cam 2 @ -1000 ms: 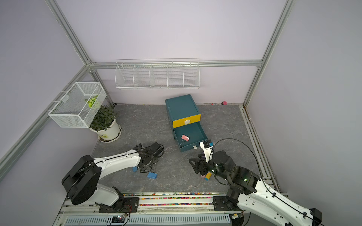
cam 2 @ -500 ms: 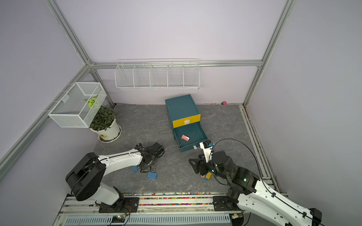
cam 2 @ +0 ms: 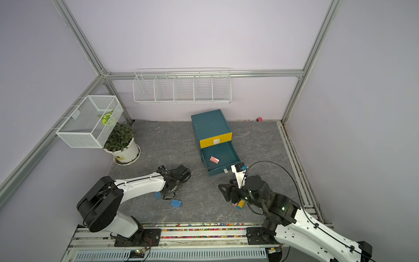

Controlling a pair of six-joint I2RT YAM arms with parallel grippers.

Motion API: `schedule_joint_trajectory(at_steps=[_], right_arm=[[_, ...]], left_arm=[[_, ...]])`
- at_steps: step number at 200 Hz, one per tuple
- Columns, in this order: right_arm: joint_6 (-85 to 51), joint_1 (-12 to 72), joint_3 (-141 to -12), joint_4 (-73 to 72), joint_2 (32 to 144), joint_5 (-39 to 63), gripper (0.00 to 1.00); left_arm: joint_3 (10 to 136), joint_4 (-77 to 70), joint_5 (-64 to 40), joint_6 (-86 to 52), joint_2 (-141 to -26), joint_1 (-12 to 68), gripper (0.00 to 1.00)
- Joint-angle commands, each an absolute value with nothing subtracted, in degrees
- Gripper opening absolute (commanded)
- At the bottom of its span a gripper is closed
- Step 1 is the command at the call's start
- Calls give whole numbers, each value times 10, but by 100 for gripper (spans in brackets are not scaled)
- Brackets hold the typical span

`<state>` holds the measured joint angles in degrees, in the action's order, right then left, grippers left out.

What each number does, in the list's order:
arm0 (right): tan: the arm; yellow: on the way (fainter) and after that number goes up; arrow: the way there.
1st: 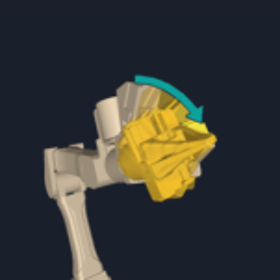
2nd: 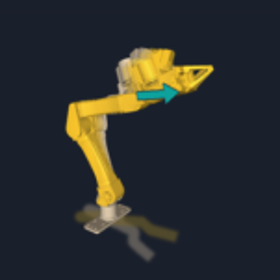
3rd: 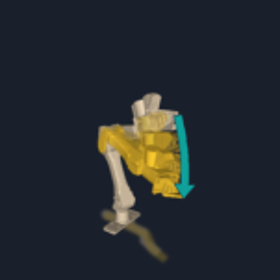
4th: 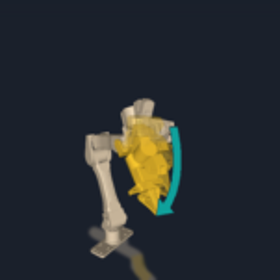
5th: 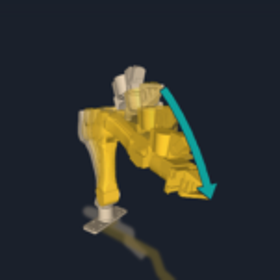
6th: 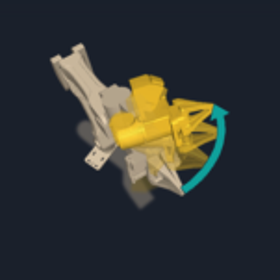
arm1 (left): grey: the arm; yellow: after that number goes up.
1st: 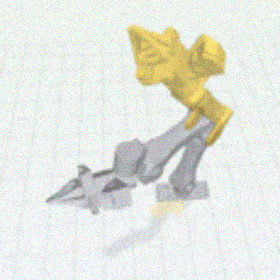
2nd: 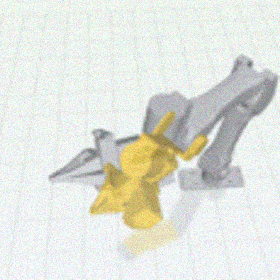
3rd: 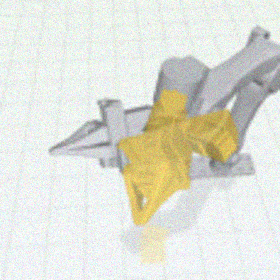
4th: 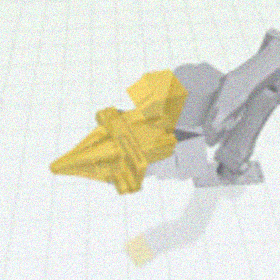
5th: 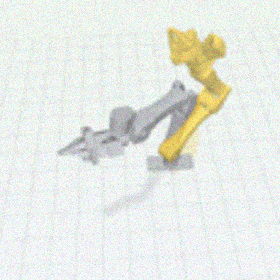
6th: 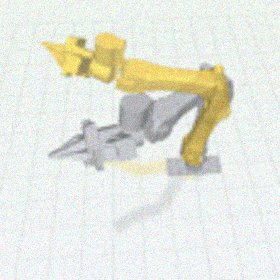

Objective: Put the binder clips in the drawer according to color
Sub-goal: Pick up the binder clip at the center of the board, then place the binder clip in the drawer.

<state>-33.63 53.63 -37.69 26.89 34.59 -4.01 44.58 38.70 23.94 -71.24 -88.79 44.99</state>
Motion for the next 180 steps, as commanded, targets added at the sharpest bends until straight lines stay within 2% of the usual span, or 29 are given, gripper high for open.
schedule_joint_trajectory(at_steps=[1, 41, 93, 180], right_arm=[[-343, 539, -365, 253, 334, -35, 74], [-341, 540, -368, 255, 330, -37, 74], [-337, 540, -367, 262, 329, -41, 74], [-338, 539, -364, 283, 304, -65, 73]], left_arm=[[472, 415, 240, -711, -871, 452, 26], [511, 457, 256, -717, -837, 471, 25], [652, 499, 294, -680, -828, 534, 24], [841, 382, 200, -554, -941, 588, 23]])
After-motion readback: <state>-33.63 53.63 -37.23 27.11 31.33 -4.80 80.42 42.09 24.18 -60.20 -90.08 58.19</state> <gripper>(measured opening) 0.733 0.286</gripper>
